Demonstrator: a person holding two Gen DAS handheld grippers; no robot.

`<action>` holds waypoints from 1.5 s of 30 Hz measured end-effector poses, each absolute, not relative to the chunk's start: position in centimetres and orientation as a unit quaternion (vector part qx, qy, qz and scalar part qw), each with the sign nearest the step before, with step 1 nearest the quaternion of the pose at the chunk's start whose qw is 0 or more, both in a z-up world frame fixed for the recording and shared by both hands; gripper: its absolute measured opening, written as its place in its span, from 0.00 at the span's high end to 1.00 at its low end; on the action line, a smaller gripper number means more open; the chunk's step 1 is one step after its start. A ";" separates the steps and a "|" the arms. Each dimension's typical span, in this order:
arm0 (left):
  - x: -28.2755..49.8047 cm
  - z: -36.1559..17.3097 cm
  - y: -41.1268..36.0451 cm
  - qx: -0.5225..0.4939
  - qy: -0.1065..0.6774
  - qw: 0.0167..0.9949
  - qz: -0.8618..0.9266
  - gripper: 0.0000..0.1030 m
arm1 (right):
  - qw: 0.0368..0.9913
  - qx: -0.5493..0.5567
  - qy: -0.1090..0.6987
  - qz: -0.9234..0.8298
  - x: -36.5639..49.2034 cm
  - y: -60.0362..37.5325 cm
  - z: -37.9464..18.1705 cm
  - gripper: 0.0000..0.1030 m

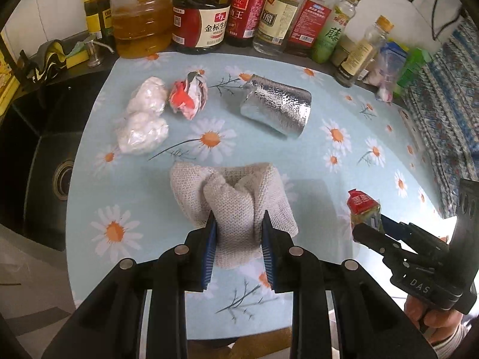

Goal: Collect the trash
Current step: 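Carry the packet and cloth down over the black trash bin with both tools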

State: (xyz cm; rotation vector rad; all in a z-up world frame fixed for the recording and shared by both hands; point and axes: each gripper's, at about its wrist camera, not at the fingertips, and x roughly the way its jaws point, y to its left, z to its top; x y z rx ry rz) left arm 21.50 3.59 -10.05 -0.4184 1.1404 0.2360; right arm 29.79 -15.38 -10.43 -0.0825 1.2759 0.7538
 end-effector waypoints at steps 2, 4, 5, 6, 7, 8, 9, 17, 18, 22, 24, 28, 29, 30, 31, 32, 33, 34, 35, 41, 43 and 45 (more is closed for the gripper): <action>20.7 -9.8 3.6 -0.195 0.531 0.818 0.101 0.75 | 0.741 -0.041 0.579 0.339 28.6 -15.2 -10.1 0.52; 19.7 -9.4 3.6 -0.194 0.527 0.822 0.090 0.75 | 0.743 -0.041 0.578 0.335 27.7 -15.0 -9.8 0.52; 19.3 -9.3 3.6 -0.193 0.526 0.824 0.087 0.75 | 0.745 -0.041 0.577 0.333 26.9 -14.9 -9.6 0.52; 18.8 -9.2 3.6 -0.194 0.524 0.825 0.082 0.75 | 0.746 -0.041 0.576 0.332 26.5 -14.8 -9.5 0.52; 18.4 -9.2 3.6 -0.194 0.523 0.826 0.078 0.75 | 0.747 -0.041 0.576 0.330 26.0 -14.8 -9.4 0.52; 18.0 -9.1 3.5 -0.195 0.522 0.827 0.074 0.75 | 0.747 -0.041 0.576 0.328 25.3 -14.7 -9.2 0.52; 17.5 -9.2 3.4 -0.198 0.523 0.827 0.068 0.75 | 0.749 -0.042 0.575 0.327 24.9 -14.7 -9.1 0.52; 13.6 -9.8 3.0 -0.210 0.525 0.824 0.039 0.75 | 0.753 -0.043 0.573 0.322 20.9 -14.5 -8.8 0.52; 13.0 -10.0 2.9 -0.211 0.526 0.823 0.037 0.75 | 0.751 -0.045 0.575 0.320 20.4 -14.5 -8.9 0.52; 11.1 -10.7 2.6 -0.213 0.531 0.820 0.029 0.75 | 0.749 -0.051 0.579 0.318 18.5 -14.3 -9.3 0.52; 10.0 -11.1 2.5 -0.215 0.533 0.818 0.024 0.75 | 0.748 -0.052 0.582 0.315 17.4 -14.4 -9.6 0.52; 8.1 -11.9 2.4 -0.215 0.540 0.814 0.017 0.75 | 0.746 -0.049 0.589 0.307 15.3 -14.5 -10.1 0.52; 7.5 -12.1 2.4 -0.215 0.542 0.813 0.015 0.75 | 0.746 -0.051 0.590 0.305 14.9 -14.5 -10.2 0.52; 7.1 -12.2 2.4 -0.215 0.542 0.812 0.014 0.75 | 0.745 -0.052 0.591 0.303 14.4 -14.5 -10.3 0.52; 6.7 -12.4 2.4 -0.215 0.543 0.811 0.013 0.75 | 0.745 -0.054 0.593 0.301 14.0 -14.5 -10.5 0.52; 6.3 -12.6 2.4 -0.216 0.545 0.810 0.011 0.75 | 0.744 -0.056 0.595 0.298 13.5 -14.5 -10.7 0.52; 5.9 -12.9 2.4 -0.218 0.547 0.808 0.009 0.75 | 0.743 -0.056 0.598 0.295 13.1 -14.5 -11.0 0.52; 5.5 -13.2 2.4 -0.219 0.549 0.807 0.007 0.75 | 0.742 -0.056 0.600 0.293 12.7 -14.5 -11.2 0.52; 5.0 -13.5 2.4 -0.220 0.551 0.805 0.004 0.75 | 0.741 -0.057 0.604 0.290 12.3 -14.4 -11.5 0.52; 3.1 -15.5 2.4 -0.226 0.568 0.792 -0.005 0.75 | 0.731 -0.059 0.619 0.282 10.4 -14.2 -13.4 0.52; 2.6 -16.6 2.3 -0.229 0.578 0.784 -0.009 0.75 | 0.728 -0.055 0.624 0.280 10.0 -14.1 -14.2 0.52; 2.1 -17.6 2.1 -0.229 0.586 0.777 -0.011 0.75 | 0.721 -0.047 0.634 0.277 9.8 -14.1 -15.3 0.52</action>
